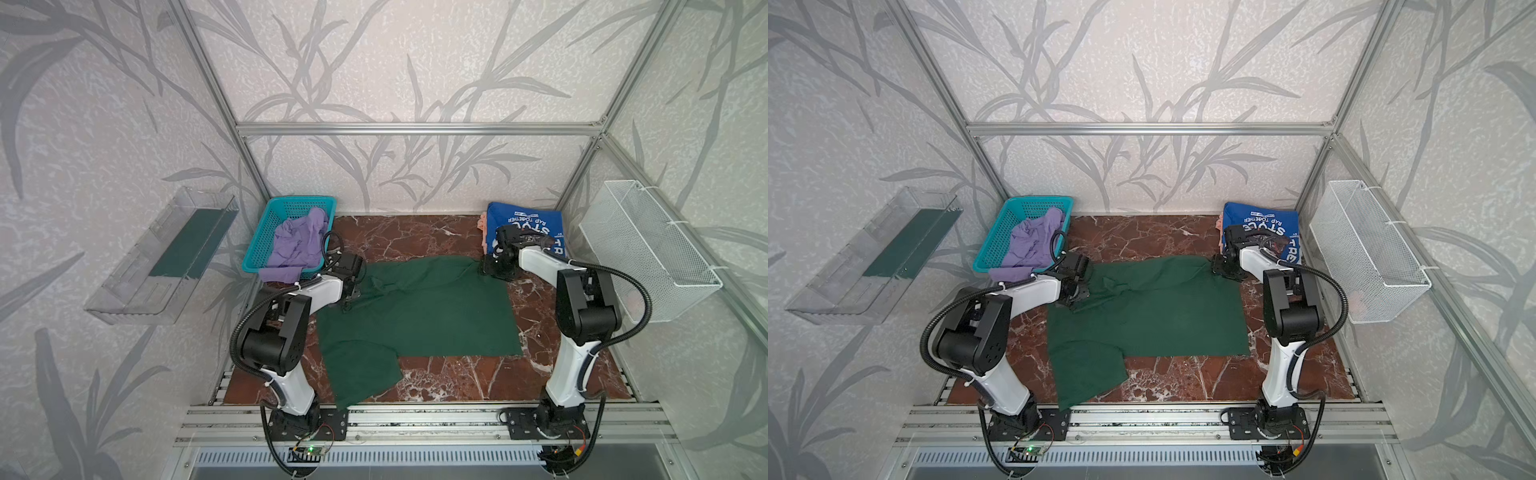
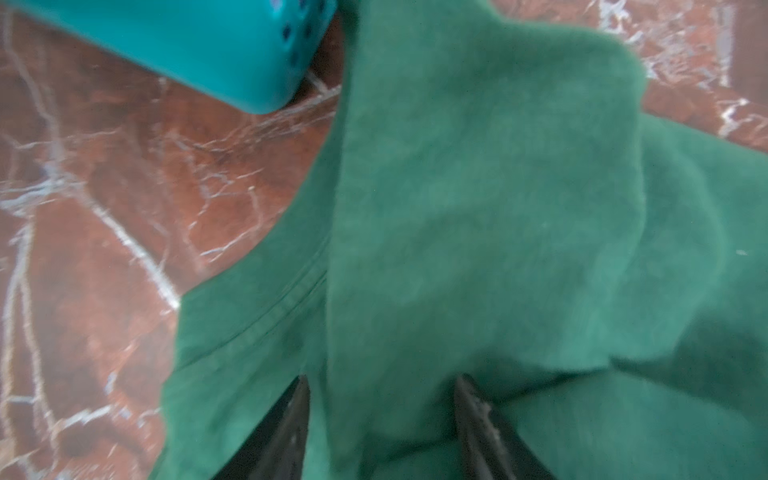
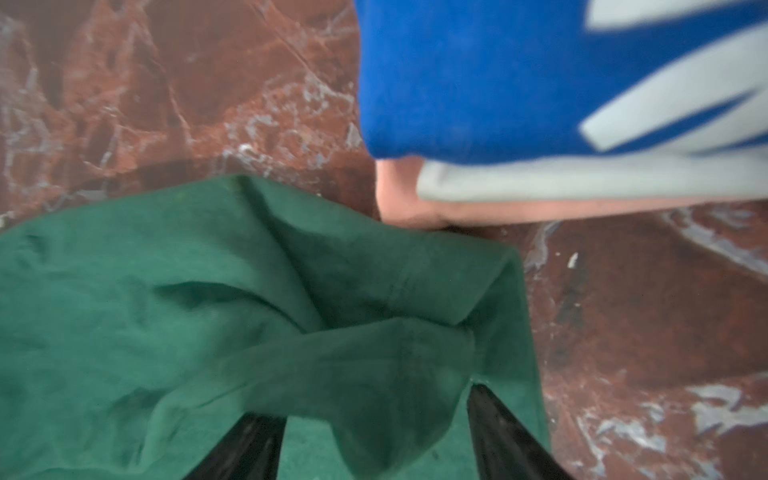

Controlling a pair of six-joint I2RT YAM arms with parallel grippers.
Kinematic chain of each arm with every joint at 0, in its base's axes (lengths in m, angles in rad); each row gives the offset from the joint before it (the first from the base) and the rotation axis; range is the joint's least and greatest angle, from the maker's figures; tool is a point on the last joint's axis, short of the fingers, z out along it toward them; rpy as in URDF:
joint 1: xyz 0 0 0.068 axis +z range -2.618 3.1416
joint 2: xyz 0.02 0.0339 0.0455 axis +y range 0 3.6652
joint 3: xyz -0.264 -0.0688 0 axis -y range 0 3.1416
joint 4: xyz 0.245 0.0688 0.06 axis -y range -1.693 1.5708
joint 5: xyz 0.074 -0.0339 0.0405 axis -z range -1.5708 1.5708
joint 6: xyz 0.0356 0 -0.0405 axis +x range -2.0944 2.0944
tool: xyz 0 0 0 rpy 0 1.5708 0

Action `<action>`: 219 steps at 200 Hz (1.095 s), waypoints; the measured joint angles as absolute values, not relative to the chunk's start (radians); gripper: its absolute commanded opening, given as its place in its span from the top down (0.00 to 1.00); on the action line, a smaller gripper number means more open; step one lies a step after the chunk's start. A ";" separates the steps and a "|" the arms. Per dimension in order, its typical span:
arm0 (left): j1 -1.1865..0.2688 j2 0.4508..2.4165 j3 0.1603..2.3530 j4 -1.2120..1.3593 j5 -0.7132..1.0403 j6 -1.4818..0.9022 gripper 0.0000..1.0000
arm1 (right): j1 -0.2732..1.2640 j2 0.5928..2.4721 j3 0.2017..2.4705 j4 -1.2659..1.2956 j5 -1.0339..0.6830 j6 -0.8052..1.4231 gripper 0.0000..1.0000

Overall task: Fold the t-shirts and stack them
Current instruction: 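Move both grippers back to the far corners of the green t-shirt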

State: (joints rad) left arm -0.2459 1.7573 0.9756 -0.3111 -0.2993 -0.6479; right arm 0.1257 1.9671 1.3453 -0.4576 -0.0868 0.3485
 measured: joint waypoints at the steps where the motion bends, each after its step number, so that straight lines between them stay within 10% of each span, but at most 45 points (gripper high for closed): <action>1: -0.245 1.759 0.977 -0.311 -0.298 -0.649 0.52 | 0.126 1.967 1.345 -0.459 -0.087 0.349 0.36; 40: -0.228 1.816 1.028 -0.294 -0.255 -0.653 0.83 | 0.125 1.967 1.345 -0.460 -0.085 0.342 0.63; 79: -0.214 1.821 1.031 -0.275 -0.234 -0.648 0.94 | 0.125 1.967 1.345 -0.451 -0.064 0.313 0.84; 219: -0.135 1.794 1.001 -0.256 -0.197 -0.598 0.97 | 0.130 1.970 1.424 -0.325 -0.054 0.078 0.89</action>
State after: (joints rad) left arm -0.1349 1.7939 1.0008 -0.2558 -0.1974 -0.5980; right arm 0.1295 1.9701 1.4239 -0.3248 -0.0536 0.0776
